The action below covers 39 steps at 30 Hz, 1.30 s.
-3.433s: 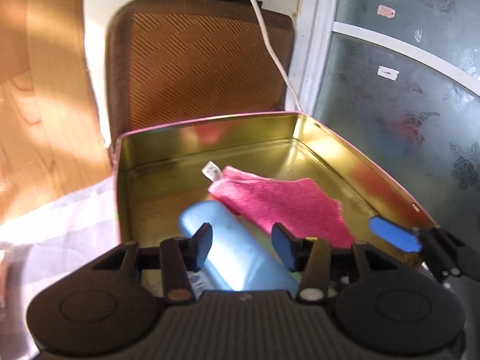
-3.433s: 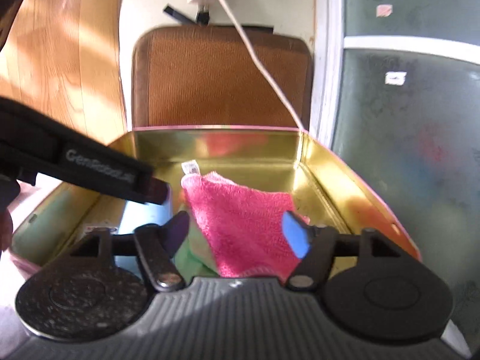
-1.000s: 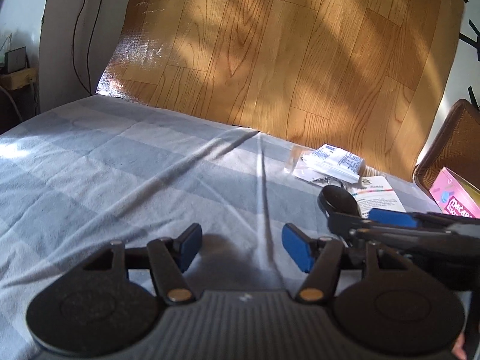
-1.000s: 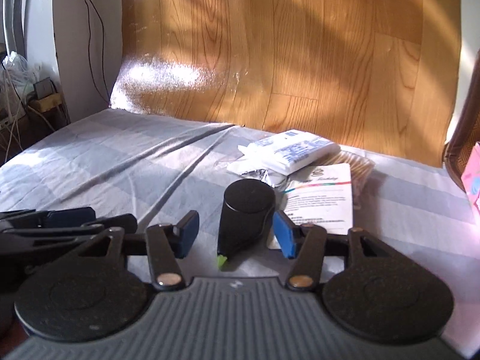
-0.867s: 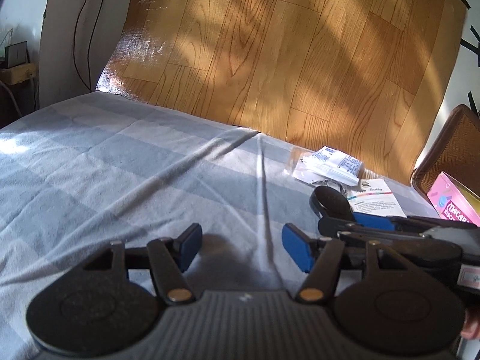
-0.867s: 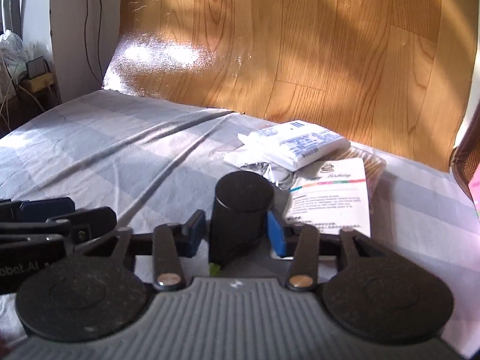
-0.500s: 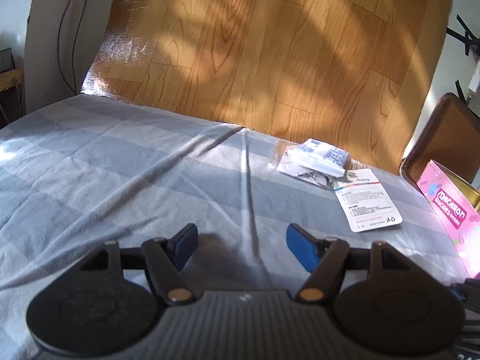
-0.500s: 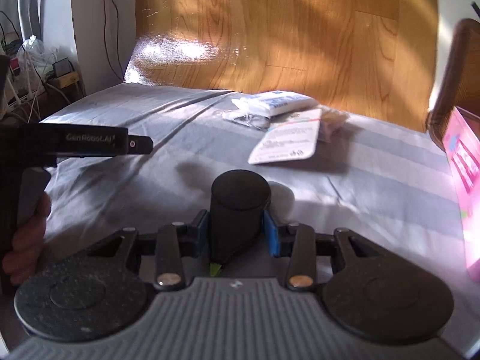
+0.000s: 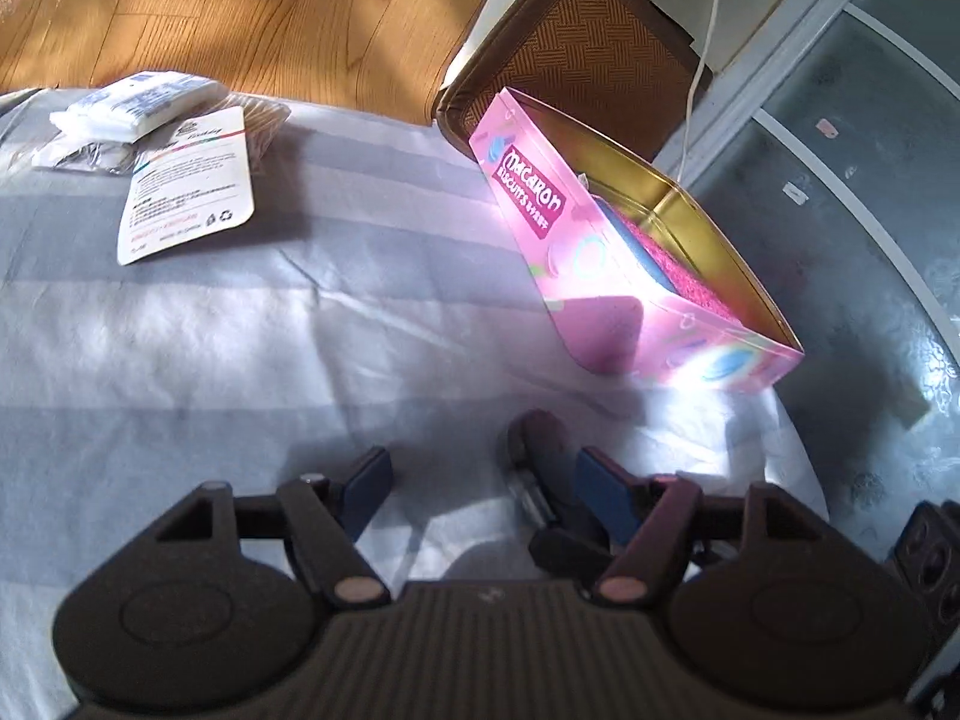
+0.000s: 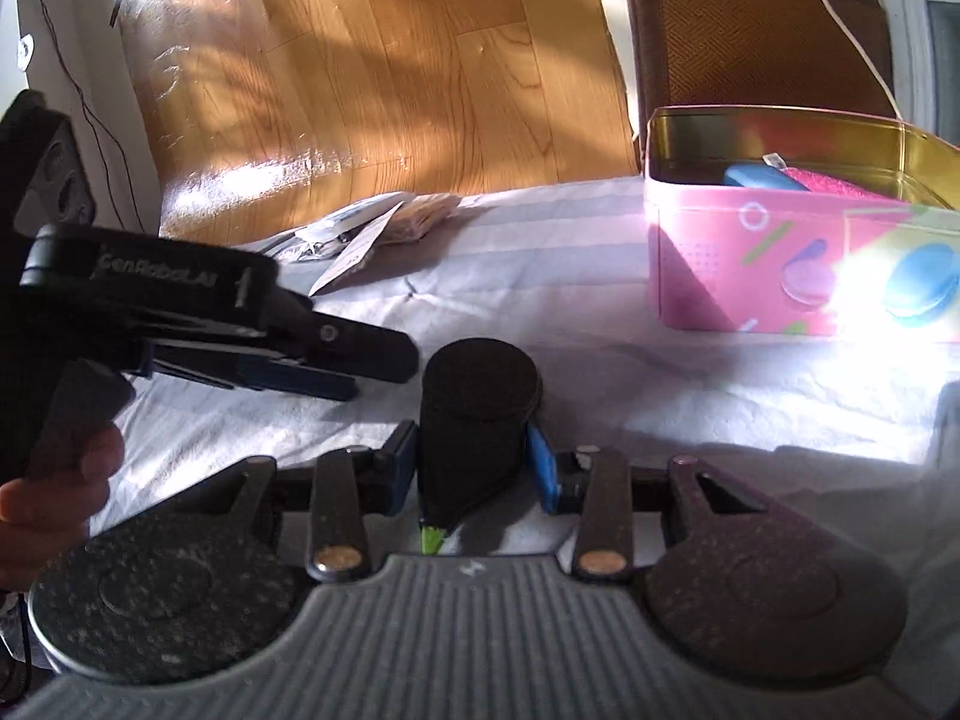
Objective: Organize soft objects
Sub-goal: 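Grasp the black marker with the left gripper and place it in the tin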
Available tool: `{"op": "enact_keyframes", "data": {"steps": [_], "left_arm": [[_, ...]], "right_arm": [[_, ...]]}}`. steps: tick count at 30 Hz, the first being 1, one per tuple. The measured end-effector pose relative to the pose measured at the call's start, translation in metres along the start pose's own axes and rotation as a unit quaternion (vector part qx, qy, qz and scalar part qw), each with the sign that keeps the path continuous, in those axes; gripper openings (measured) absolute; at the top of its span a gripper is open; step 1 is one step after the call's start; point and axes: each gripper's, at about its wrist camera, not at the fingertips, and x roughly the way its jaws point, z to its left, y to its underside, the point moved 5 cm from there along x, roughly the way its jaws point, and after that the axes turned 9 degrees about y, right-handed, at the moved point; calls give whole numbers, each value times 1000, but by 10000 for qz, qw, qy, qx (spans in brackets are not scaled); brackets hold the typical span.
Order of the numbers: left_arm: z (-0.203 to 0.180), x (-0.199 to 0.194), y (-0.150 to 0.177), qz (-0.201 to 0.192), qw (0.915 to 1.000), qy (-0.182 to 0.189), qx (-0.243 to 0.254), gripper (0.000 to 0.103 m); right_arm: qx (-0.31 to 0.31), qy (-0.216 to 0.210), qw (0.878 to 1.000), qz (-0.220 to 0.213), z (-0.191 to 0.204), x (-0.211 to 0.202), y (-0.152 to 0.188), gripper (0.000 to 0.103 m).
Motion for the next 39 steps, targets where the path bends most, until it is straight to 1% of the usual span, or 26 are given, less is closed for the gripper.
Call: {"op": "enact_keyframes", "data": {"steps": [1,3,4,8,12,15,18,20,23,25,26,28,29,32,33,35,39], "left_arm": [[-5,7,-1,75,10000,-10,35,66],[-10,17,-3,241,9996,131,-35,43],[-14,21,-5,291,9993,231,-67,38],[-34,22,-27,105,9995,191,235,32],[-68,25,-67,-153,9974,413,574,32],[-90,39,-96,-295,9950,439,842,32],[-101,65,-116,-326,9936,354,1019,32],[-100,86,-125,-268,9937,239,1057,33],[-94,115,-129,-124,9951,-14,986,34],[-88,128,-130,-35,9959,-126,898,35],[-87,133,-129,6,9959,-176,888,36],[-89,136,-128,-85,9940,-269,1059,43],[-91,137,-128,-95,9929,-339,1133,45],[-95,133,-125,-161,9911,-413,1259,45],[-96,128,-124,-234,9902,-438,1306,45],[-97,115,-122,-379,9890,-428,1367,45],[-90,77,-109,-660,9866,-397,1441,45]], "right_arm": [[31,-36,10000,-50,-2,-2,0,42],[51,-44,9998,-202,-3,-7,-2,42],[35,-16,9996,-268,-5,-10,-3,42],[28,114,9981,-609,-19,-16,-18,42],[-192,501,9912,-1210,-32,-23,-52,42],[-258,764,9848,-1536,-50,-18,-77,42],[-221,959,9830,-1550,-73,-2,-94,42],[-146,1030,9848,-1392,-87,14,-102,42],[52,912,9911,-970,-105,35,-105,42],[164,887,9936,-674,-112,46,-104,42],[192,935,9939,-558,-114,49,-103,42],[214,1016,9941,-328,-119,57,-102,43],[237,1177,9921,-353,-121,58,-101,43],[10,1906,9797,-620,-123,53,-95,45],[56,1941,9786,-682,-124,49,-93,45],[239,1819,9800,-772,-124,40,-88,44],[239,1912,9730,-1272,-107,9,-81,44]]}}
